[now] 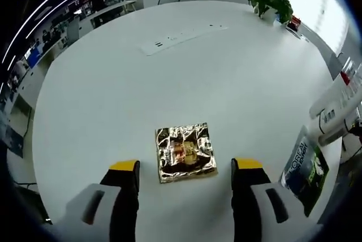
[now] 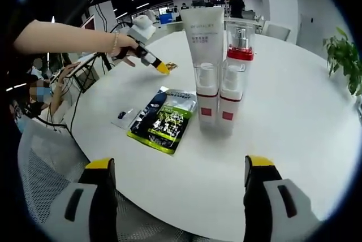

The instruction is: Arrange the skincare products in the storage area until every visible bottle or jar stands upright without overlapping.

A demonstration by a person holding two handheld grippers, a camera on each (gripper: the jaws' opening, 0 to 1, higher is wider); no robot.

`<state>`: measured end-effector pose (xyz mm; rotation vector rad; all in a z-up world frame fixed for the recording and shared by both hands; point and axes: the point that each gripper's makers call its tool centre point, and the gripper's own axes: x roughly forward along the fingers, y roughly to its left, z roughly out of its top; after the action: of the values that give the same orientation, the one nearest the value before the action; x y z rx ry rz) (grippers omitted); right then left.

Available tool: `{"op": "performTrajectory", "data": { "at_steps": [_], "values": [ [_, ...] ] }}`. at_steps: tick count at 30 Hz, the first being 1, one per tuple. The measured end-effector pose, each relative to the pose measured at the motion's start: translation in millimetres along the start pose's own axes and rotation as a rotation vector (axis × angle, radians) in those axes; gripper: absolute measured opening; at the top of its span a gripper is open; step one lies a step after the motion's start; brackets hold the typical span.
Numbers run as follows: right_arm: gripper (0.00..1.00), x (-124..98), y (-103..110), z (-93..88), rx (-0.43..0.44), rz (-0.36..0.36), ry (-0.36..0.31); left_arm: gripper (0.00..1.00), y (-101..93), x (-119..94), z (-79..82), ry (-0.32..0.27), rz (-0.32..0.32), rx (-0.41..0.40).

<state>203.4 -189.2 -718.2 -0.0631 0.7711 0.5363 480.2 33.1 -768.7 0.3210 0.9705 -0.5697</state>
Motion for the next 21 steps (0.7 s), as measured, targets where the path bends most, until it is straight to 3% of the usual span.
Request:
{"op": "performTrajectory", "data": {
  "at_steps": [8,14,17,21],
  "values": [
    [0.93,-0.3,-0.9,0.1,0.005,-0.001,0.003,0.61,7.7,3.1,3.6,-0.008,0.004,0.024],
    [0.93,-0.3,-0.3,-0.4,0.002,0.001,0.008,0.50,5.4,4.2,6.3,-0.015,-0.013,0.055],
    [0.92,0.1,-0.7,-1.3,0.001,0.000,0.009,0.39,4.6,4.2,6.9,-0.021,-0.020,0.057],
    [0.92,0.2,-0.8,-1.4,0.000,-0.002,0.009,0.38,1.6,3.2,7.1,-0.028,-0.023,0.066]
  ]
}}
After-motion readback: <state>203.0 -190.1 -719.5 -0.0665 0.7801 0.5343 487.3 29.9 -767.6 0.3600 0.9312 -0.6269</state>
